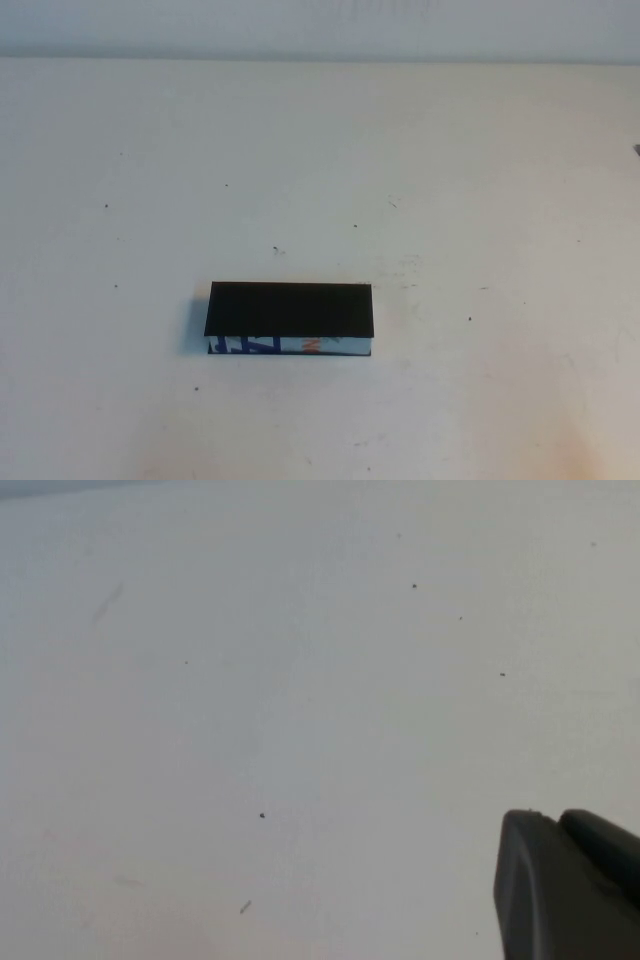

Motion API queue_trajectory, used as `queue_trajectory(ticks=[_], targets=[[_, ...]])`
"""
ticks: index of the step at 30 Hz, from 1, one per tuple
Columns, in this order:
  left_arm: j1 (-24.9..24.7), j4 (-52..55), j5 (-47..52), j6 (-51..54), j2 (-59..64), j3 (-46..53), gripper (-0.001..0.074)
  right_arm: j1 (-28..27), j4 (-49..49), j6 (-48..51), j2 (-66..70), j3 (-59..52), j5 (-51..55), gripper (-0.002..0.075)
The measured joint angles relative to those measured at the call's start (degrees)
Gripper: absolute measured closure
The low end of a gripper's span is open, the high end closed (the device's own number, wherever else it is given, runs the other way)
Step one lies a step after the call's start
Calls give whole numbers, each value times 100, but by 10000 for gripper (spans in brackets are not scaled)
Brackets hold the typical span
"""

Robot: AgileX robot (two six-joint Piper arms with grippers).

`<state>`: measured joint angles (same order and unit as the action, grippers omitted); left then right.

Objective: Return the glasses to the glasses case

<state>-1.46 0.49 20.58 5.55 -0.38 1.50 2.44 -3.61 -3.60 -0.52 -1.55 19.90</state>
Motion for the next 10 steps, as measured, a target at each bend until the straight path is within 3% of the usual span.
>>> queue_trajectory(ticks=[10], targets=[[5,76,151,-555,-13,0,736,0,-9,0,0,0,0,737]])
